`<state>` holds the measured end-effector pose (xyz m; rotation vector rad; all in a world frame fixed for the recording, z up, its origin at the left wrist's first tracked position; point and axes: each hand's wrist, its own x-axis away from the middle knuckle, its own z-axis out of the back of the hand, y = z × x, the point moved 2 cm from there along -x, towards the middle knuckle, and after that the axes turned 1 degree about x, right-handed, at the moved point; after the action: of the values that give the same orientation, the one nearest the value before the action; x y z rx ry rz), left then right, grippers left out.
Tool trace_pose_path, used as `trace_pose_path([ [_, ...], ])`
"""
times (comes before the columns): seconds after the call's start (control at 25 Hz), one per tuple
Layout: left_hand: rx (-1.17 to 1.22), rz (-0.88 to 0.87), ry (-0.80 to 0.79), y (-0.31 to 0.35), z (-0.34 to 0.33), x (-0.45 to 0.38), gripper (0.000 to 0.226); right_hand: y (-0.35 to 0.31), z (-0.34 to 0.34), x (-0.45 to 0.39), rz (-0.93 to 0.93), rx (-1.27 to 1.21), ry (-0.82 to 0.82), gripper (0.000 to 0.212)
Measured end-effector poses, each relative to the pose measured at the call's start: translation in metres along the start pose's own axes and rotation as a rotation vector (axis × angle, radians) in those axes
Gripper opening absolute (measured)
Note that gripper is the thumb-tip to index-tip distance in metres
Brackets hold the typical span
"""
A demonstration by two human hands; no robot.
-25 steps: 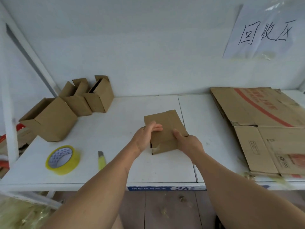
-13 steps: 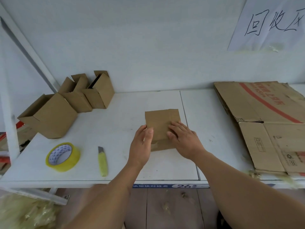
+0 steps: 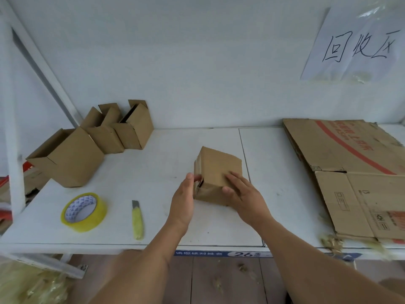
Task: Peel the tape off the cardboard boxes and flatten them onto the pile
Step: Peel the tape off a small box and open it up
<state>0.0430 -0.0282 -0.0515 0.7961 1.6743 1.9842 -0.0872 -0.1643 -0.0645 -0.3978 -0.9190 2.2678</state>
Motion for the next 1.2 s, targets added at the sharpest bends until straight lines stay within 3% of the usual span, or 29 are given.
trace_pose_path([
  [0.08, -0.072, -0.116, -0.029, 0.015, -0.001, -0.003, 0.068, -0.007, -0.005, 0.012, -0.047, -0.209, 0.079, 0.052],
  [0.16, -0.249, -0.264, -0.099, 0.029, -0.005, -0.004, 0.062, -0.009, -0.016, 0.025, -0.08, -0.326, 0.061, 0.054],
  [0.24, -0.445, -0.38, -0.155, 0.032, -0.006, -0.005, 0.065, -0.006, -0.024, 0.032, -0.077, -0.253, 0.037, 0.057],
  [0.4, -0.685, -0.433, -0.156, 0.009, 0.005, -0.008, 0.078, -0.005, -0.016, 0.027, -0.095, -0.094, 0.001, 0.059],
  [0.68, -0.646, -0.405, -0.075, 0.004, 0.004, -0.004, 0.049, -0.005, -0.013, 0.024, -0.04, 0.016, -0.04, 0.06],
  [0.84, -0.636, -0.397, -0.083, 0.007, 0.003, -0.003, 0.048, -0.005, -0.012, 0.023, -0.01, 0.108, -0.035, 0.059],
  [1.08, -0.721, -0.457, -0.171, 0.019, -0.005, 0.0, 0.053, -0.02, -0.001, 0.009, 0.294, 0.258, 0.086, 0.073],
  [1.2, -0.703, -0.439, -0.222, 0.028, -0.01, 0.001, 0.059, -0.014, 0.001, 0.007, 0.395, 0.409, 0.206, 0.062],
])
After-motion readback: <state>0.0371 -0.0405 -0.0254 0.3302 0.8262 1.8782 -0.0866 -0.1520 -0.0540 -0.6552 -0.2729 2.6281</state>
